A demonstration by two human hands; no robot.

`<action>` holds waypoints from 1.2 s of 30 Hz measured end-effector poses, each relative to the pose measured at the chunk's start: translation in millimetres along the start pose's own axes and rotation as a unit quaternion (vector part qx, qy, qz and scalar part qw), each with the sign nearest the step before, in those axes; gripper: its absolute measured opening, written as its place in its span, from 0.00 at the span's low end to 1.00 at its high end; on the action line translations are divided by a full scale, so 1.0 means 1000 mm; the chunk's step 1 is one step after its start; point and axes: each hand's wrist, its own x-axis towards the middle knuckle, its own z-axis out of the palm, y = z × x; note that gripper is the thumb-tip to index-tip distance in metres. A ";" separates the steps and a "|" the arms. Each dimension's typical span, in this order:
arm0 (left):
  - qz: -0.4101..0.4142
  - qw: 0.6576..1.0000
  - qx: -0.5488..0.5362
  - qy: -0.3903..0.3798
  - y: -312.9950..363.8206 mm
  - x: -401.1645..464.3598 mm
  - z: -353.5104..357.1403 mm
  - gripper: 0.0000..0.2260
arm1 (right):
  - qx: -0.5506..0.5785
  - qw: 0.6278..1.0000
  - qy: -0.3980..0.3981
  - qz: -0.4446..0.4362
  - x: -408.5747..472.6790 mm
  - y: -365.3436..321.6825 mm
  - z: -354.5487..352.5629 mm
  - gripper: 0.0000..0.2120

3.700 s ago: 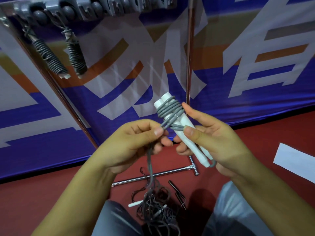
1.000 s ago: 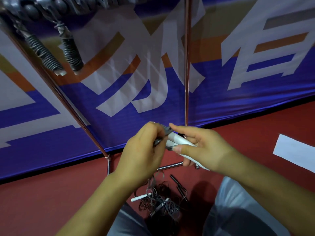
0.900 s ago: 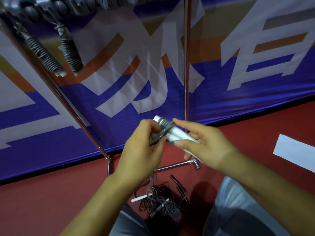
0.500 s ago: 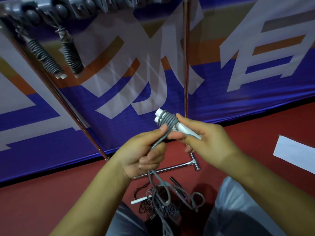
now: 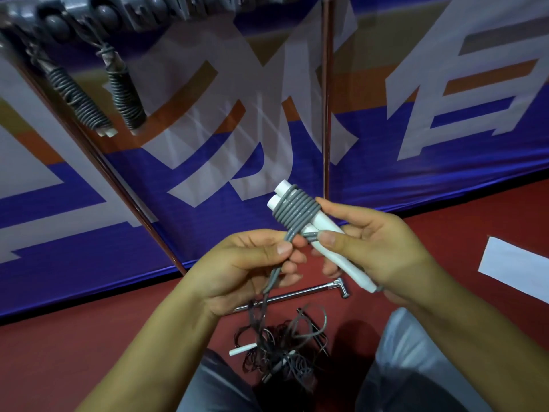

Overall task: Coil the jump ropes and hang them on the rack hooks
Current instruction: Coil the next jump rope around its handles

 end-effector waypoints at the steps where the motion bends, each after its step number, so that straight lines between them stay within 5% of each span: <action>1: 0.006 1.000 0.016 0.015 0.000 -0.001 0.000 0.11 | 0.018 1.000 -0.004 0.007 -0.001 0.000 0.000 0.22; 6: 0.073 0.988 0.098 0.095 0.000 -0.010 -0.001 0.05 | 0.068 0.998 -0.001 0.012 -0.004 0.004 -0.002 0.24; 12: 0.074 0.991 0.086 0.071 0.002 -0.014 -0.017 0.17 | 0.107 0.994 -0.032 -0.015 -0.004 0.000 -0.012 0.33; 17: 0.084 0.975 0.179 0.103 0.003 -0.006 -0.013 0.09 | 0.121 0.989 -0.084 -0.018 -0.001 -0.004 -0.015 0.21; 23: 0.121 0.914 0.358 0.146 0.002 0.006 -0.012 0.12 | 0.110 0.977 -0.179 0.021 0.000 -0.007 -0.024 0.24; 30: 0.163 0.881 0.443 0.032 0.000 -0.001 0.004 0.10 | 0.073 0.952 -0.294 0.054 -0.001 -0.011 -0.033 0.23; 33: 0.226 0.849 0.474 0.062 -0.002 0.001 -0.001 0.16 | 0.072 0.944 -0.314 0.067 -0.001 -0.011 -0.038 0.22; 36: 0.265 0.819 0.501 0.089 -0.007 0.005 -0.006 0.11 | 0.072 0.940 -0.324 0.077 0.001 -0.009 -0.043 0.20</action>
